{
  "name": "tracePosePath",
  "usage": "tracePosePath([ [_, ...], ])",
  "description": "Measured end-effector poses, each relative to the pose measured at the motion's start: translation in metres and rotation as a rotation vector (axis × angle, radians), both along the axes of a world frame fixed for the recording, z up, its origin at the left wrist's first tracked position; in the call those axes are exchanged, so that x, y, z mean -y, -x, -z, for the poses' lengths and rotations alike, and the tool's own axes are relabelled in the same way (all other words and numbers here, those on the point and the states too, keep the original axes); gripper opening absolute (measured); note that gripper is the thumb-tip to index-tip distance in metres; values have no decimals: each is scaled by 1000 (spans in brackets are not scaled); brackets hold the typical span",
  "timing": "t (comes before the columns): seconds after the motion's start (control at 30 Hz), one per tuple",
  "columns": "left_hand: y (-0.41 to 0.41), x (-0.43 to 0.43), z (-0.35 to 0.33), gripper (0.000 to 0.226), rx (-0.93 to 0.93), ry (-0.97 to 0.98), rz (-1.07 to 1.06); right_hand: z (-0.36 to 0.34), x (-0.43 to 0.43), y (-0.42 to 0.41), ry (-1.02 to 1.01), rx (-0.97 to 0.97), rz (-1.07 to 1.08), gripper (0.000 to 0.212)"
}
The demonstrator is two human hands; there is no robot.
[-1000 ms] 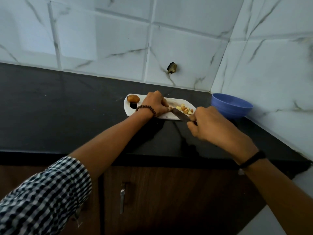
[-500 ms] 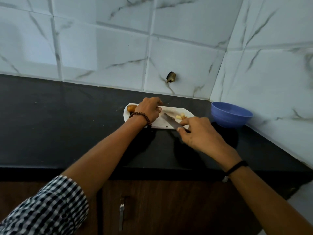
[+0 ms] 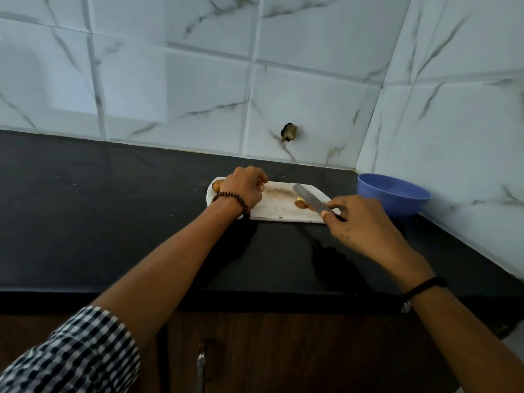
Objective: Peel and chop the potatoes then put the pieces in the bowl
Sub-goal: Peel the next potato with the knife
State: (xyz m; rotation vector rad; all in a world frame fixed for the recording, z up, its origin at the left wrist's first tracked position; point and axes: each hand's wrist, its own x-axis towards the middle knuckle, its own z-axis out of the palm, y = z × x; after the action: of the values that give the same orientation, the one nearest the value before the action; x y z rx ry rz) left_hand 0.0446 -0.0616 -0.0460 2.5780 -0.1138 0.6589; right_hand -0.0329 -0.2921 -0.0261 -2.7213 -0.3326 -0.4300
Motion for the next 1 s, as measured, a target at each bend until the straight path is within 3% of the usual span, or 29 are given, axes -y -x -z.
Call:
tracePosePath([
  [0.27,0,-3,0,33,-46,-5,55,4,4,-8,31,-34,20,33],
  [0.53,-6,-11,-2,32,17,31,27,-3,0,-20,-73,53,-29,27],
  [0.73,-8,-26,-6,22,206,107,-158,-9,-30,-45,-207,155,-55,21],
  [0.87,-8,-42,-11,21,223,72,-332,-4,-39,-55,-235,224,-14,21],
  [0.93,-12,-45,-13,33,213,6,-374,0,-38,-57,-242,270,-23,20],
  [1.0,-18,-45,-16,76,168,-119,-399,2,-36,-60,-245,311,-36,20],
])
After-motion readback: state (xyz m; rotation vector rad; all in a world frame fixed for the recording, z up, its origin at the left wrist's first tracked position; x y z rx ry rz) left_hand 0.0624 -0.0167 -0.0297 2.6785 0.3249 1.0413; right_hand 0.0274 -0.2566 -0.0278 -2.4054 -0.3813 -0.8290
